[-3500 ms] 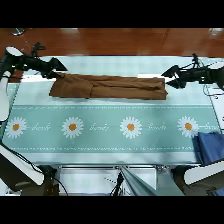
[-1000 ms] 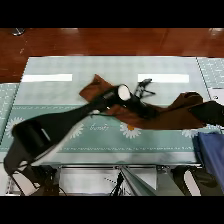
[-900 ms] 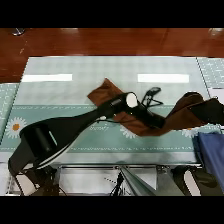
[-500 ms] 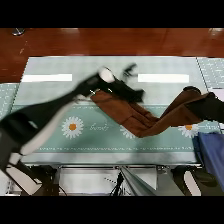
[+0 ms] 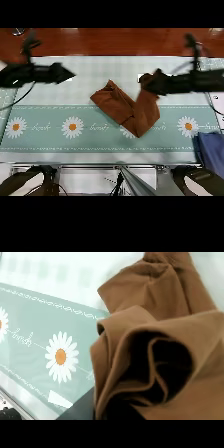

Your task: Fold the shirts.

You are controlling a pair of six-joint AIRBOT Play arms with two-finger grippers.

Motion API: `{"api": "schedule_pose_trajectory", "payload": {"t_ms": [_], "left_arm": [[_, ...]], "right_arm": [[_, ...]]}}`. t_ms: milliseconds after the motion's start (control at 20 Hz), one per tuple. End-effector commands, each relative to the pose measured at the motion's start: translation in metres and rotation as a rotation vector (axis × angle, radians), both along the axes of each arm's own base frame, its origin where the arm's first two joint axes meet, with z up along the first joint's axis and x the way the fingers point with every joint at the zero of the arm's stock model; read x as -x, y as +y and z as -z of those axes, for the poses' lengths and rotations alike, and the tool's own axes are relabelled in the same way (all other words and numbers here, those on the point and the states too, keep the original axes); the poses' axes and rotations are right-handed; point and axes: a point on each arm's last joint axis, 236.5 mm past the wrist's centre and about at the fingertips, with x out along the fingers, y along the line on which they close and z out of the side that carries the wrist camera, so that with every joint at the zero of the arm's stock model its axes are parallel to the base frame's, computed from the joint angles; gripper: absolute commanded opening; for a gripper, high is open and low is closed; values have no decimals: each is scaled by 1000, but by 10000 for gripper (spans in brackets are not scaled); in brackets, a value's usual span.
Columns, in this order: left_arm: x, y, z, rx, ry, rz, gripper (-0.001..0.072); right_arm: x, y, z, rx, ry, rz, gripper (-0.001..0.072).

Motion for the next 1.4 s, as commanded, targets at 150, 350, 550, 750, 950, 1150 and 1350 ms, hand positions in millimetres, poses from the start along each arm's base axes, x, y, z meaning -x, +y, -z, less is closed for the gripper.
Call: {"api": "schedule_pose_trajectory", "payload": {"t_ms": [150, 350, 550, 750, 950, 1150, 1350], "left_arm": [[74, 41, 35, -28, 13, -90, 24], [86, 38, 67, -12, 91, -95, 24], [94, 38, 91, -5, 141, -116, 23], [96, 38, 98, -3, 157, -122, 24], [97, 38, 98, -2, 158, -122, 24], [96, 38, 98, -2, 157, -122, 24], [96, 38, 98, -2, 157, -123, 24]], "right_arm": [[-66, 98, 77, 32, 95, -144, 38], [-85, 120, 104, 20, 136, -154, 38], [-87, 132, 117, -33, 191, -149, 205], [-76, 117, 107, -28, 207, -207, 624], [-55, 17, 66, 153, 224, -213, 622], [-17, -124, 43, 461, 128, 87, 623], [55, -177, 95, 318, 90, 586, 622]]}}
